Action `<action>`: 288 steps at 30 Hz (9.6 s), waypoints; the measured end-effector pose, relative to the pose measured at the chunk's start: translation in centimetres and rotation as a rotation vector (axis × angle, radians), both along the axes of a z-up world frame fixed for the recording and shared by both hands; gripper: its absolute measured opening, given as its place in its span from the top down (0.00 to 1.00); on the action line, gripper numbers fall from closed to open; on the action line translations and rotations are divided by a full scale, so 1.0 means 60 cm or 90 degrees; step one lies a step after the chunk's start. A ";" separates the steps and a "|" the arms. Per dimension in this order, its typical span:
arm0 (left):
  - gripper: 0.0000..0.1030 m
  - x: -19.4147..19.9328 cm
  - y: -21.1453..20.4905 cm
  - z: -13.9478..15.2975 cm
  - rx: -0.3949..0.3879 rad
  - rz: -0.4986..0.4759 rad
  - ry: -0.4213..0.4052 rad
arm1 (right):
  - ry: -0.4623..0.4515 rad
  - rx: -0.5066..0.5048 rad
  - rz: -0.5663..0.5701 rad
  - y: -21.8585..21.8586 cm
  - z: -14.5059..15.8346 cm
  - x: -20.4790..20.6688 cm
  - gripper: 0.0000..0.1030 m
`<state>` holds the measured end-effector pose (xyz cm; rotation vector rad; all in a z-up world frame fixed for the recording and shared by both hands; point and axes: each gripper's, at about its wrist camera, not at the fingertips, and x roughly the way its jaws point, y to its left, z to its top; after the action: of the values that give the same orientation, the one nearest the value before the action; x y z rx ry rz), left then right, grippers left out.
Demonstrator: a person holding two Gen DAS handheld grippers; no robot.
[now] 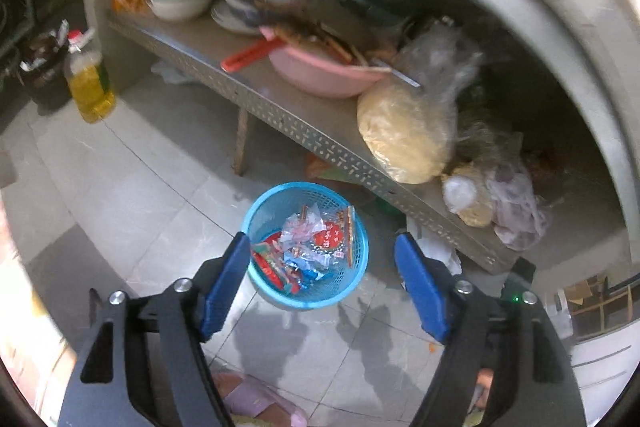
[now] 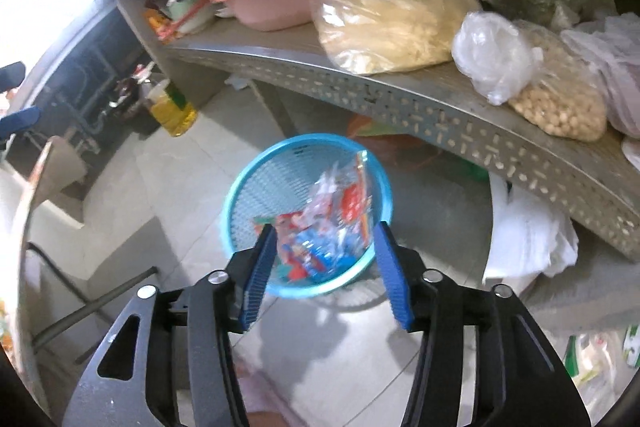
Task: Collect trash
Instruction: 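Move both grippers back toward the red can and blue box on the table, then grasp the red can with the right gripper while the left gripper grasps the blue toothpaste box, then lift the red can and blue toothpaste box off the table with both grippers, then carry both items to the blue wastebasket and open both grippers over it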
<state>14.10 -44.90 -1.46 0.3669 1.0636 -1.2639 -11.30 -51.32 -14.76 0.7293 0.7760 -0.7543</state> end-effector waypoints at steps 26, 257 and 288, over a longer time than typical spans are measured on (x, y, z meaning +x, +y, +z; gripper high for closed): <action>0.06 -0.100 0.599 0.067 -0.156 0.285 -0.028 | -0.026 -0.265 0.327 0.324 0.290 0.151 0.08; 0.54 -0.117 0.970 0.082 -0.142 0.598 -0.191 | -0.032 -0.034 0.789 0.599 0.207 0.293 0.38; 0.54 -0.060 0.620 0.173 -0.260 0.292 -0.146 | -0.123 0.004 0.484 0.340 0.242 0.138 0.38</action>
<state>10.49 -7.68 8.90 -0.0479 0.6246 -0.9651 -3.03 -30.91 -0.23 0.4454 0.7980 0.0069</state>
